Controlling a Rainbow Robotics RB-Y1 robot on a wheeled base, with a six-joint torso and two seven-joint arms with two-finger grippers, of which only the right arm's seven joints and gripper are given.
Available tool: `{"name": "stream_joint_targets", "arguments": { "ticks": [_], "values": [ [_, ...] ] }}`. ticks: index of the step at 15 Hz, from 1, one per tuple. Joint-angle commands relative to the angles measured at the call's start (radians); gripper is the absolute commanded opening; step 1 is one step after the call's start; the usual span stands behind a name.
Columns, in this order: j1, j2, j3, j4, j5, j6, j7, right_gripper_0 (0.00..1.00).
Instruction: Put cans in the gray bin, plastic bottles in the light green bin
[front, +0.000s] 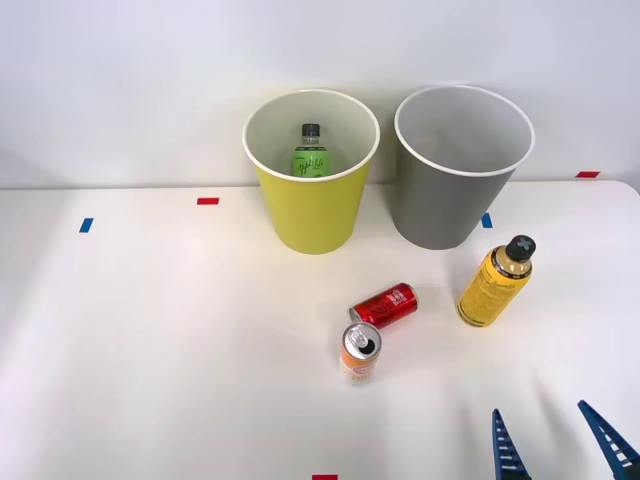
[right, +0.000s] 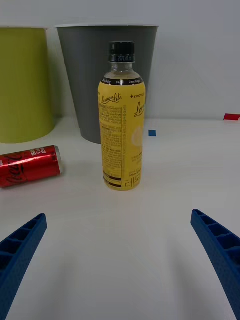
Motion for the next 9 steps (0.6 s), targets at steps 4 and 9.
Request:
{"name": "stream_joint_targets", "arguments": {
  "ticks": [4, 9],
  "values": [
    [0.008, -0.024, 0.018, 0.0, -0.005, 0.003, -0.022, 1.0],
    [0.005, -0.01, 0.017, 0.0, -0.005, 0.003, -0.024, 1.0]
  ]
}}
